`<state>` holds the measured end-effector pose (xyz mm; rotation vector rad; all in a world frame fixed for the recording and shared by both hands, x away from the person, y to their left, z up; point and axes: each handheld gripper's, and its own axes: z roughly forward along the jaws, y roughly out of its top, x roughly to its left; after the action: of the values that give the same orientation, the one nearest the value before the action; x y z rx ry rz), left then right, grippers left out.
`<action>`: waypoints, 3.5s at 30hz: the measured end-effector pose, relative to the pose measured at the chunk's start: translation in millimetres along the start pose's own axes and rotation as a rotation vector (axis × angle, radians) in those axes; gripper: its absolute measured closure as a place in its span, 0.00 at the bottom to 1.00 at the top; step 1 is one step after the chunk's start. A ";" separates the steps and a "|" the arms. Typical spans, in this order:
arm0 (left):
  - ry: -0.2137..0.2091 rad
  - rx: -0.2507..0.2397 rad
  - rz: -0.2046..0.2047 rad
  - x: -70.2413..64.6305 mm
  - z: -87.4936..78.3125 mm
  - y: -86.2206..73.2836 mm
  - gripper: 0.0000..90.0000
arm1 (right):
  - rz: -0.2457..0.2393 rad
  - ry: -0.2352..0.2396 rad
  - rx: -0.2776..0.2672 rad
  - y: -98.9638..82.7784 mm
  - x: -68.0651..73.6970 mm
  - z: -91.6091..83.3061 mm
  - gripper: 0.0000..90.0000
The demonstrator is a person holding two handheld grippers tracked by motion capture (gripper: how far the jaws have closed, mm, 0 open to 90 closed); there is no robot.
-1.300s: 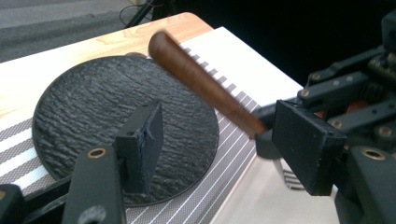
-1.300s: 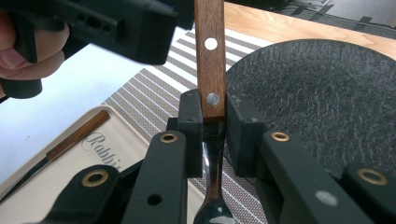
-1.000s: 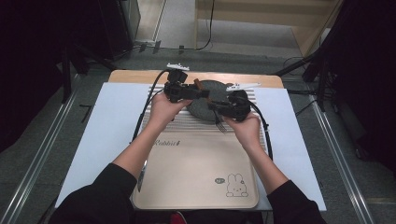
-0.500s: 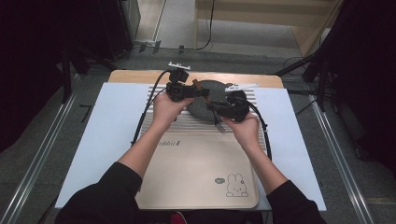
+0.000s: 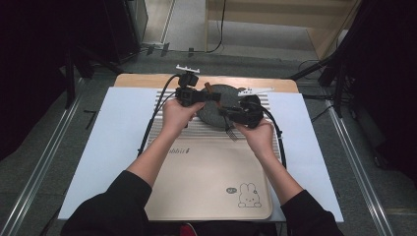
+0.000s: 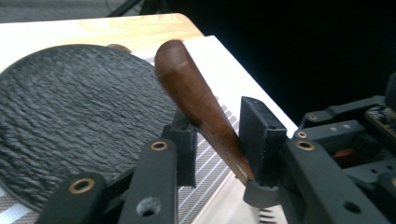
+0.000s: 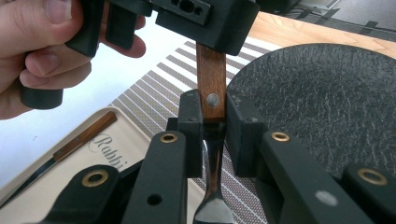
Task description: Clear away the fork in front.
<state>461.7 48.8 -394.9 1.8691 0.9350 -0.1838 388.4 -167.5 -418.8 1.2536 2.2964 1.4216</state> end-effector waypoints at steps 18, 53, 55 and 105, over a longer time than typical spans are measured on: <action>-0.073 -0.027 -0.010 -7.2 -6.5 3.1 0.88 | -0.038 0.003 -0.003 2.2 3.9 -3.5 0.77; -0.064 -0.005 0.026 1.3 -38.9 2.8 0.88 | -0.073 0.070 0.068 -28.1 2.9 -16.5 0.32; -0.062 -0.003 0.026 1.1 -40.2 2.9 0.88 | -0.074 0.077 0.062 -31.5 2.7 -18.8 0.32; -0.178 0.079 0.086 -18.6 -83.6 -50.5 0.88 | -0.027 0.042 0.064 -123.6 9.8 -91.4 0.32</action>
<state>392.5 118.7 -380.3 1.9268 0.7335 -0.3333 264.1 -245.1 -466.3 1.2159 2.3958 1.3890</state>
